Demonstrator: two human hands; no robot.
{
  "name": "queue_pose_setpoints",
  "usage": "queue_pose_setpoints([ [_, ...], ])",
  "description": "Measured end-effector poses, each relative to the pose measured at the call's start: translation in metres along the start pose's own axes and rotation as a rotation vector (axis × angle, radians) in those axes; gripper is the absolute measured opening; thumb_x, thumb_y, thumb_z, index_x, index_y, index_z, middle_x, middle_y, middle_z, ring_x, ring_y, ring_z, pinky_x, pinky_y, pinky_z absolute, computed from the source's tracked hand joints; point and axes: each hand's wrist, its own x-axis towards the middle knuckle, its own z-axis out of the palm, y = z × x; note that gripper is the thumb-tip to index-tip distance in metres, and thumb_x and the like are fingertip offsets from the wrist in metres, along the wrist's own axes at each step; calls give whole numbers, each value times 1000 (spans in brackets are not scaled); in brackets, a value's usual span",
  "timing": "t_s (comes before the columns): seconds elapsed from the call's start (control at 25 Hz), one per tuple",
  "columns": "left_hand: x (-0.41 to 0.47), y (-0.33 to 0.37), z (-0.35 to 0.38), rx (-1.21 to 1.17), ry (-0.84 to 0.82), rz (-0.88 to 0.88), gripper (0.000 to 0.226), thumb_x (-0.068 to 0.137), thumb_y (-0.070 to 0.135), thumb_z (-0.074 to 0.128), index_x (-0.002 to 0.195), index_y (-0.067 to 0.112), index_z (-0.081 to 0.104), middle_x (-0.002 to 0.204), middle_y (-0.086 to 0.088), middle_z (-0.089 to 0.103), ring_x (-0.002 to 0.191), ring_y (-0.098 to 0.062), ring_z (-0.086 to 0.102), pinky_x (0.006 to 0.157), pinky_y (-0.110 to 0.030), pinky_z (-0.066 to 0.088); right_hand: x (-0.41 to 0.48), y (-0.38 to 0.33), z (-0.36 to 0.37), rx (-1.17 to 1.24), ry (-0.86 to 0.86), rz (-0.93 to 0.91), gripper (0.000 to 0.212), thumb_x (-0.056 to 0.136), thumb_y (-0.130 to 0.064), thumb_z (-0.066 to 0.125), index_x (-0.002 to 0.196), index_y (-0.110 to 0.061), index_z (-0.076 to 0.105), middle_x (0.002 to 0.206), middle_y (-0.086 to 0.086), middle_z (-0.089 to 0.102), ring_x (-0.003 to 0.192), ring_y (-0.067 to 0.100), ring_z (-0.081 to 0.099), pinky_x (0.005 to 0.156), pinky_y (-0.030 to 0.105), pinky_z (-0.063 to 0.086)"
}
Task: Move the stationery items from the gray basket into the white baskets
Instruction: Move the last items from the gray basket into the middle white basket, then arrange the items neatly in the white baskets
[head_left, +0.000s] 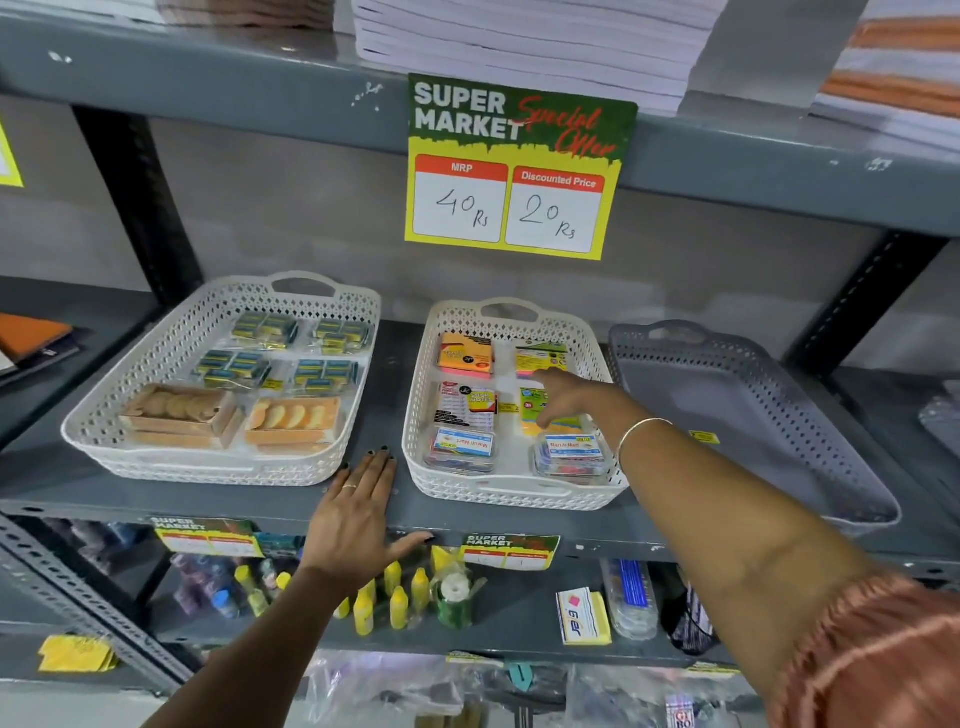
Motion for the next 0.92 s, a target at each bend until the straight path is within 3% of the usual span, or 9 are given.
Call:
queue_pose_setpoints([
  [0.08,-4,-1,-1,-73,50,19,102,74,82,20,135,3,40,134,-13,52,121,-26,51,102,-39,37,-14,-5,-9,118,92,-26,66,86,-18,66,143,-5,36,148,15,39,136,29,39,108,32,37],
  [0.2,-7,8,-21,-276,245,73,87,83,70,27,137,2,31,134,-18,46,122,-27,43,101,-34,31,-41,-5,-12,285,224,-57,35,89,-19,63,115,5,63,118,19,64,113,27,58,83,28,44],
  [0.28,11,23,-46,-383,409,136,67,89,55,33,131,3,36,127,-17,47,116,-25,40,98,-34,30,-58,-4,-5,298,181,-76,41,89,-30,62,109,7,65,99,16,63,92,20,56,71,23,38],
  [0.36,44,43,-76,-403,464,246,51,88,41,44,123,3,48,118,-16,54,108,-27,48,92,-39,40,-72,1,3,289,56,-63,52,85,-37,67,123,-3,59,112,8,60,102,17,54,83,21,40],
  [0.4,62,53,-90,-386,388,296,47,87,37,50,121,4,51,118,-15,56,107,-28,51,91,-39,43,-77,2,7,244,9,-63,61,82,-36,71,132,-7,52,125,7,57,114,19,53,92,22,41],
  [0.48,94,62,-101,-270,22,330,58,82,38,61,129,8,46,130,-11,51,117,-28,49,97,-36,40,-81,4,17,106,-7,-73,68,80,-30,73,138,-11,44,141,8,49,129,24,48,105,29,41],
  [0.6,115,56,-81,26,-398,317,68,77,45,65,132,14,42,136,-8,47,120,-24,45,100,-32,38,-83,6,31,33,87,-93,51,79,-17,70,128,-15,54,134,10,56,121,30,54,97,33,44],
  [0.72,113,48,-64,-23,-425,296,51,80,40,63,122,15,49,127,-9,55,112,-24,52,92,-28,40,-86,5,36,25,122,-116,43,82,-12,65,124,-12,56,130,13,58,115,31,57,82,28,42],
  [0.92,112,48,-62,-38,-381,343,48,81,36,63,120,12,49,126,-11,55,111,-25,53,92,-29,40,-91,1,35,-28,129,-104,50,86,-17,64,133,-13,48,138,13,52,121,32,54,92,32,45],
])
